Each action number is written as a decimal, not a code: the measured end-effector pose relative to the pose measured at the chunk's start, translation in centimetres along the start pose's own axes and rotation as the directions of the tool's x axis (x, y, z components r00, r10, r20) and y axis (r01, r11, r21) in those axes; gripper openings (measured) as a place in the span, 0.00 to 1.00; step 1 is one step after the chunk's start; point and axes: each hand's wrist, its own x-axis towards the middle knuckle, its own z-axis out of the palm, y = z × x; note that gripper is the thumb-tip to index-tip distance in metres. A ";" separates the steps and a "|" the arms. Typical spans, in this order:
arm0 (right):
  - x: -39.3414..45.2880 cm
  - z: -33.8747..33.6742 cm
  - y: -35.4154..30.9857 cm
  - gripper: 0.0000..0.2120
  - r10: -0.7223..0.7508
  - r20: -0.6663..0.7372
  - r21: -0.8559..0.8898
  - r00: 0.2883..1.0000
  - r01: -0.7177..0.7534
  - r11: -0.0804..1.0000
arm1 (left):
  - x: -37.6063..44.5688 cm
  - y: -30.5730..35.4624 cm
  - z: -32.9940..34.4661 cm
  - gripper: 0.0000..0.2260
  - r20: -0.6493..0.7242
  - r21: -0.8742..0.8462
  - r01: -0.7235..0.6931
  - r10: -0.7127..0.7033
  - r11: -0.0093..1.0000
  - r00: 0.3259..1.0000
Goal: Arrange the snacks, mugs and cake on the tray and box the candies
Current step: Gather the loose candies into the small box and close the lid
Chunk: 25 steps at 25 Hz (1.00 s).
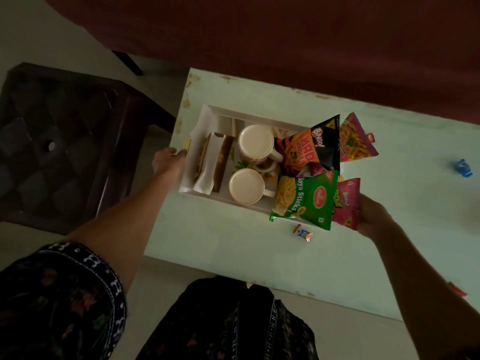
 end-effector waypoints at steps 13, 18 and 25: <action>2.9 -0.5 0.1 0.20 0.071 0.185 -0.234 0.980 -0.026 0.972 | 1.2 0.3 0.0 0.19 0.275 -0.469 0.221 -0.096 0.855 0.957; 3.0 -0.7 0.4 0.14 -0.009 0.086 -0.240 0.996 0.029 0.970 | 0.9 0.3 0.3 0.18 0.273 -0.471 0.219 -0.095 0.854 0.957; 0.9 -4.0 0.5 0.20 -0.017 -0.033 -0.177 0.999 0.011 0.984 | -2.2 1.6 1.1 0.17 0.257 -0.462 0.179 -0.062 0.869 0.965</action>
